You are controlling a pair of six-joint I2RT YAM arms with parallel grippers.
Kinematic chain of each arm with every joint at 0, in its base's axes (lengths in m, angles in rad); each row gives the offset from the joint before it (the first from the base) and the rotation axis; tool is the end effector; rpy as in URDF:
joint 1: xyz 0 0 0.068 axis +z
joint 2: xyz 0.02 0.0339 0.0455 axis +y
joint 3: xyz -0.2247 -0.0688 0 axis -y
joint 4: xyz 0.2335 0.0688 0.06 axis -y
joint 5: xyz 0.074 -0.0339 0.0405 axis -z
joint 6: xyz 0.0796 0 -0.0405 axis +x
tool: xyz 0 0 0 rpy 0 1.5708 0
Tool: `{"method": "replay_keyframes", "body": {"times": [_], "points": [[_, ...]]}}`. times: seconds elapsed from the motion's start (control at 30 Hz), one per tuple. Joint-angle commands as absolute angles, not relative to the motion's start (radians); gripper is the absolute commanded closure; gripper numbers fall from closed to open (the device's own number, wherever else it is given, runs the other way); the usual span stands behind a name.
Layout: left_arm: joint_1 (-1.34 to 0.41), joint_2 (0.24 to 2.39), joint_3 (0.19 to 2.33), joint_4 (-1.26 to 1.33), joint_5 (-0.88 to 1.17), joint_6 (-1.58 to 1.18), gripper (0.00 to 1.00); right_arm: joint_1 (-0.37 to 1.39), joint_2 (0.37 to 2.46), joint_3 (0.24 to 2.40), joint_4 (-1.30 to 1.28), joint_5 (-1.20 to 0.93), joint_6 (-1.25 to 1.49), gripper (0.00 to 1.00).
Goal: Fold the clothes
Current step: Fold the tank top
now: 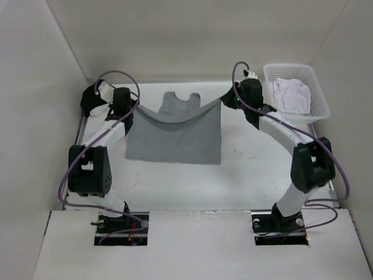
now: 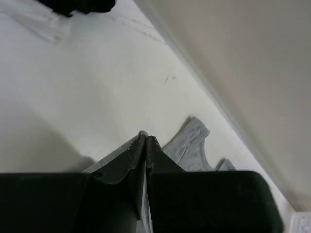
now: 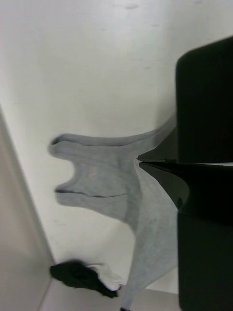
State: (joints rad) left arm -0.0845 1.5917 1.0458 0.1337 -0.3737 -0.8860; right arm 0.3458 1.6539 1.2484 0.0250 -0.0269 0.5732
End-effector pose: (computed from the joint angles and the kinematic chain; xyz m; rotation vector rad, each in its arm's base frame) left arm 0.3922 -0.0041 0.2089 -0.9816 1.6995 -0.2686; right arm 0.3939 0.1442 0.2434 0.2093 1.9937 0.6261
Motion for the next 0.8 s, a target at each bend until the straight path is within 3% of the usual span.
{"method": "replay_keyframes", "body": {"times": [0.0,0.1,0.17,0.3,0.4,0.5,0.57,0.63,0.67,0.77], "points": [[-0.074,1.722,1.233,0.256,-0.356,-0.867,0.99,0.292,1.809,1.454,0.078,-0.078,0.545,1.0],[-0.064,1.891,1.376,0.241,-0.353,-0.867,0.93,0.255,1.972,1.604,0.034,-0.075,0.561,1.0],[-0.054,1.972,1.448,0.224,-0.309,-0.867,0.81,0.242,2.029,1.638,0.034,-0.06,0.58,0.97],[-0.036,1.996,1.471,0.233,-0.258,-0.865,0.67,0.228,2.091,1.66,0.04,-0.008,0.615,0.68],[-0.042,1.854,1.32,0.255,-0.261,-0.85,0.63,0.231,2.016,1.568,0.046,0.0,0.612,0.56],[-0.085,1.639,1.021,0.326,-0.284,-0.856,0.66,0.254,1.869,1.386,0.07,0.035,0.595,0.53],[-0.106,1.496,0.802,0.363,-0.304,-0.889,0.68,0.289,1.771,1.243,0.116,0.06,0.588,0.64],[-0.113,1.392,0.636,0.38,-0.313,-0.948,0.7,0.333,1.666,1.075,0.173,0.078,0.604,0.96],[-0.108,1.347,0.57,0.379,-0.302,-0.969,0.7,0.359,1.623,1.001,0.199,0.08,0.623,1.0],[-0.056,1.247,0.444,0.353,-0.204,-0.957,0.69,0.429,1.505,0.803,0.258,0.086,0.656,1.0]]}}
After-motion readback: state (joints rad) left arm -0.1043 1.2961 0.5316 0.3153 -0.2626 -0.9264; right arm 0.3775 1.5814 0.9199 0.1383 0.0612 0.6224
